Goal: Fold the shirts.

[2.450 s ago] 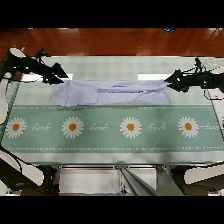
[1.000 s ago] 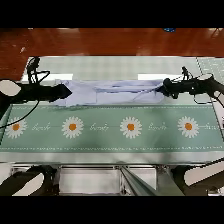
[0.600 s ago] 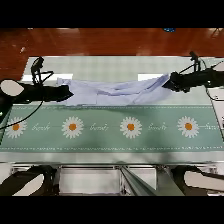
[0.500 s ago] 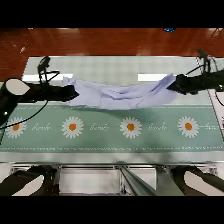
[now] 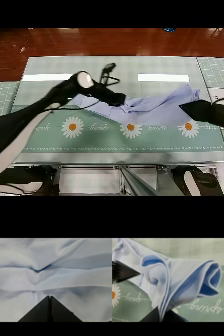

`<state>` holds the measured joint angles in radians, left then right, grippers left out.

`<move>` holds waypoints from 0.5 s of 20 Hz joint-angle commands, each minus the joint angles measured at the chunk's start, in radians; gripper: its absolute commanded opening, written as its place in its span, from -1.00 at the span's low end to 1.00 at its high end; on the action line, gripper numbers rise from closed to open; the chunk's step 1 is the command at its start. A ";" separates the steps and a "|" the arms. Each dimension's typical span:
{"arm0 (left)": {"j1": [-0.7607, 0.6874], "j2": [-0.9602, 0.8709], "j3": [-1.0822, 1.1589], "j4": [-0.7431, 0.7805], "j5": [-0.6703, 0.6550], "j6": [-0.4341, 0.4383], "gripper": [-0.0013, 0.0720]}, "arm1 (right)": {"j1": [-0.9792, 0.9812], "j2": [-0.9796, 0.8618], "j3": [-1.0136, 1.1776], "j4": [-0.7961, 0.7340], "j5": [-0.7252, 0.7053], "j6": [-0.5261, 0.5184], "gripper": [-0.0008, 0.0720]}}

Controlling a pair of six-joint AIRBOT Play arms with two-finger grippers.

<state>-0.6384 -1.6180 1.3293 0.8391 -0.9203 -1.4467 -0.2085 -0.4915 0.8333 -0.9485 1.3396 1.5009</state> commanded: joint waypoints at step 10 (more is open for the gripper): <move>-0.208 -0.331 0.307 -0.219 -0.113 -0.031 -0.91 | 0.000 0.093 -0.014 0.079 0.019 0.055 -0.90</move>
<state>-0.8673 -1.9308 1.6009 0.6643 -1.0019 -1.4887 -0.2085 -0.4011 0.8188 -0.8864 1.3670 1.5501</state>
